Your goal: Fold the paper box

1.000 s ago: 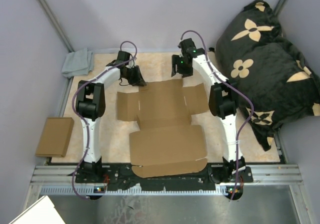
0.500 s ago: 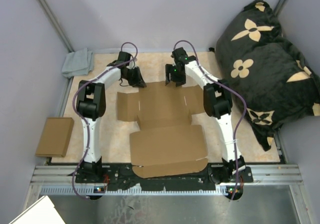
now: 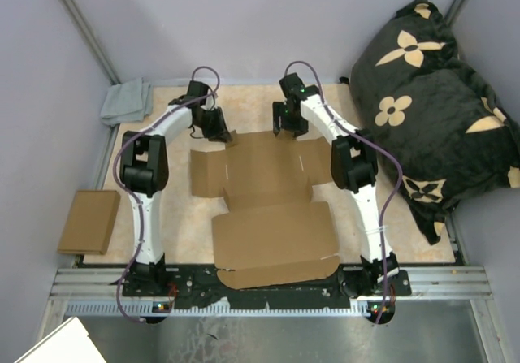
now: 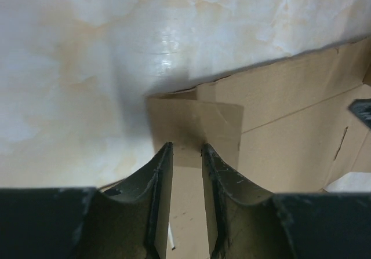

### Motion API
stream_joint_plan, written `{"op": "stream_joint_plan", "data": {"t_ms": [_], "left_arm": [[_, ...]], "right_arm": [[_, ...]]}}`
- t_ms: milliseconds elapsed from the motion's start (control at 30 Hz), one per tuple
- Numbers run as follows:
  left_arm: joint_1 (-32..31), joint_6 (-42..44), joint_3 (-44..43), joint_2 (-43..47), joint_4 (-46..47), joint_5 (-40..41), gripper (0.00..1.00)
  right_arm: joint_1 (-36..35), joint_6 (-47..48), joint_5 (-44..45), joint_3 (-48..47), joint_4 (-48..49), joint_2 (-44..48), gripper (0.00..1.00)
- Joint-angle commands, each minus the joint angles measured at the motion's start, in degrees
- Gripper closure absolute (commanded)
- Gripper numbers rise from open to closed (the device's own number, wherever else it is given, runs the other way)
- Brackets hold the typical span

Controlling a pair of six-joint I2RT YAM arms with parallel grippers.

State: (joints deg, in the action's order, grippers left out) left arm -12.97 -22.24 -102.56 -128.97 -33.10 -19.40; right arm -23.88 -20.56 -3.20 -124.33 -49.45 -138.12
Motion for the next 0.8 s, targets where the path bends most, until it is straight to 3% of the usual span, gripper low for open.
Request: {"op": "stream_joint_plan", "data": {"t_ms": [0, 133, 433, 500, 533, 600, 767], "left_arm": [[2.10, 1.30, -2.02, 6.60, -3.58, 5.09, 0.66], [2.17, 2.03, 0.04, 10.61, -3.22, 7.10, 0.64], [2.16, 2.88, 8.01, 16.31, -1.26, 7.35, 0.64], [2.16, 3.20, 8.48, 16.84, -1.26, 6.59, 0.65], [2.16, 3.37, 8.47, 17.15, -1.21, 6.00, 0.65], [2.17, 4.16, 8.28, 17.53, -0.75, 4.55, 0.65], [1.54, 7.09, 5.00, 17.50, -1.54, 0.59, 0.65]], "right_arm": [[0.57, 2.62, 12.33, -8.19, -7.40, 4.20, 0.31], [0.59, 5.52, 15.53, -9.33, -9.16, 4.48, 0.30], [1.41, 5.87, 13.19, -9.86, -8.32, 2.45, 0.33], [1.62, 5.63, 12.32, -10.68, -8.36, 1.29, 0.42], [1.71, 5.62, 11.89, -10.93, -8.27, 0.75, 0.56], [1.81, 5.82, 10.93, -11.62, -8.28, -0.33, 0.72], [1.82, 6.50, 9.69, -11.25, -8.20, -0.59, 1.00]]}}
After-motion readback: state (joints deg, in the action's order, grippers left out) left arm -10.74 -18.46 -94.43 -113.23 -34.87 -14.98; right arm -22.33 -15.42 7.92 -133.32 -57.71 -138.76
